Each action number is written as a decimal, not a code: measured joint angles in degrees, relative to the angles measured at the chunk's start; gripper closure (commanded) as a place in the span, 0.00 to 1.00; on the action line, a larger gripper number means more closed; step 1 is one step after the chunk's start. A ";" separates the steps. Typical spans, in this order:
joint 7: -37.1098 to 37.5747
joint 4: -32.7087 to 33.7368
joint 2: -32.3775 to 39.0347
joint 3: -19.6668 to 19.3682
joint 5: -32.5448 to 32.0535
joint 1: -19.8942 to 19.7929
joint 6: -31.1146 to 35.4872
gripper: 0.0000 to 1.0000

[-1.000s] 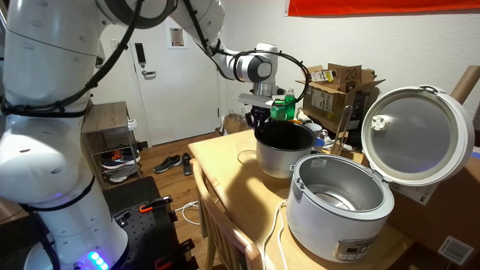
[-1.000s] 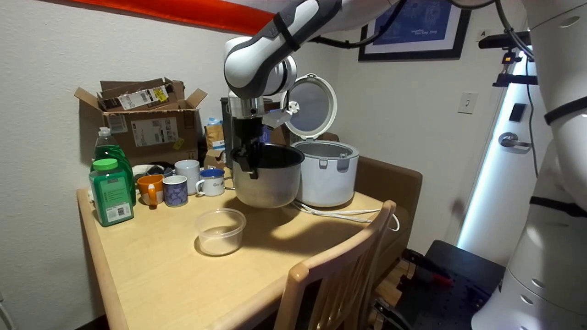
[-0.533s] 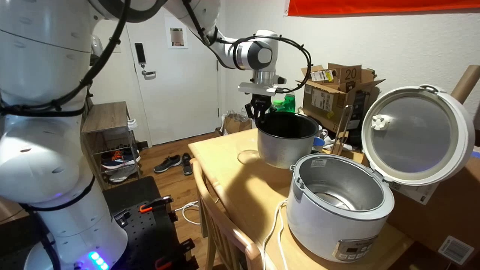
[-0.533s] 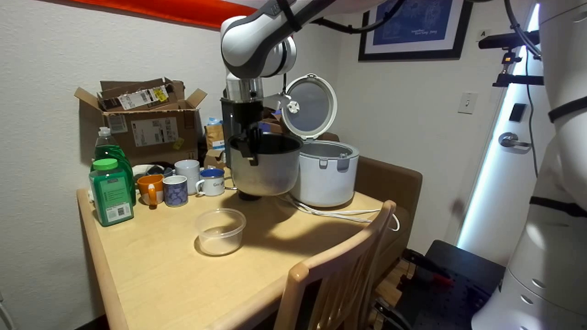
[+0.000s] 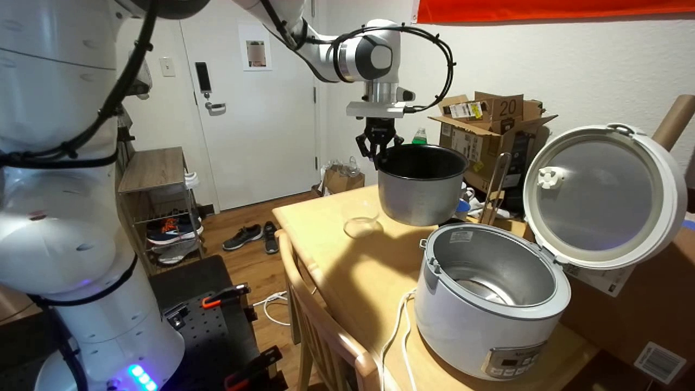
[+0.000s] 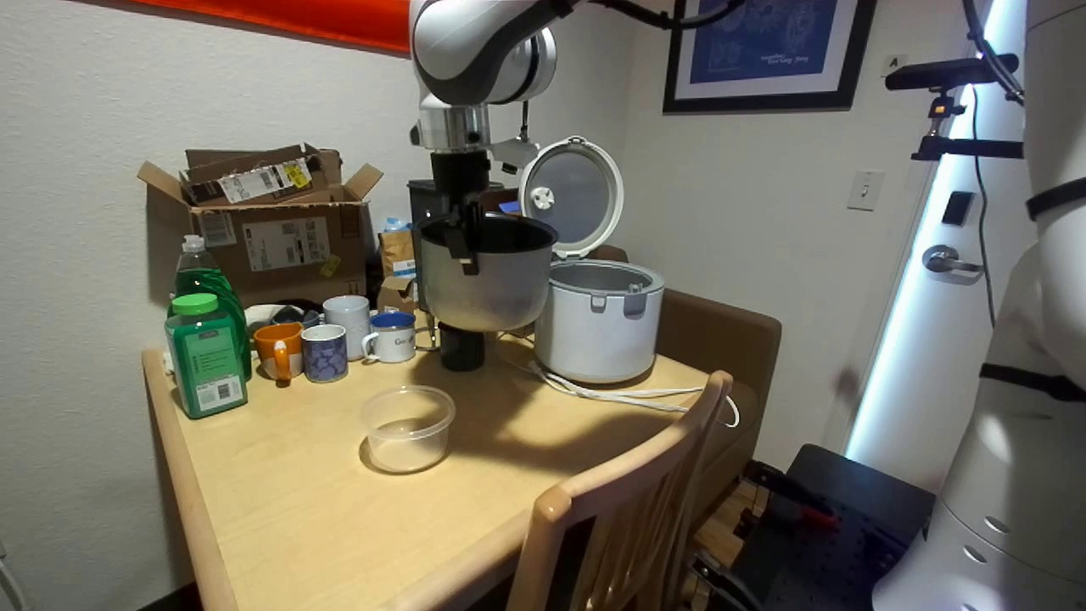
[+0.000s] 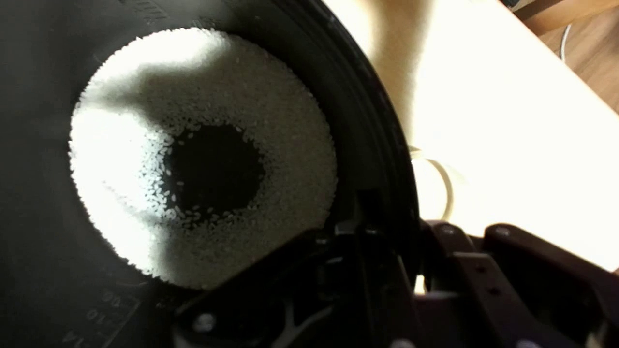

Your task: Pick up the transparent bowl, pour its contents in the pot, pick up the pot and put it in the rice cooker

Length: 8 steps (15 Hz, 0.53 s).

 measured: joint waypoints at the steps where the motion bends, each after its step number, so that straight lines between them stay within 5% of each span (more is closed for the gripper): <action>1: -0.78 0.25 -0.54 -0.07 -0.20 -0.06 -0.75 0.98; 8: -8.26 1.40 -4.26 -0.86 -0.44 -1.80 -3.80 0.98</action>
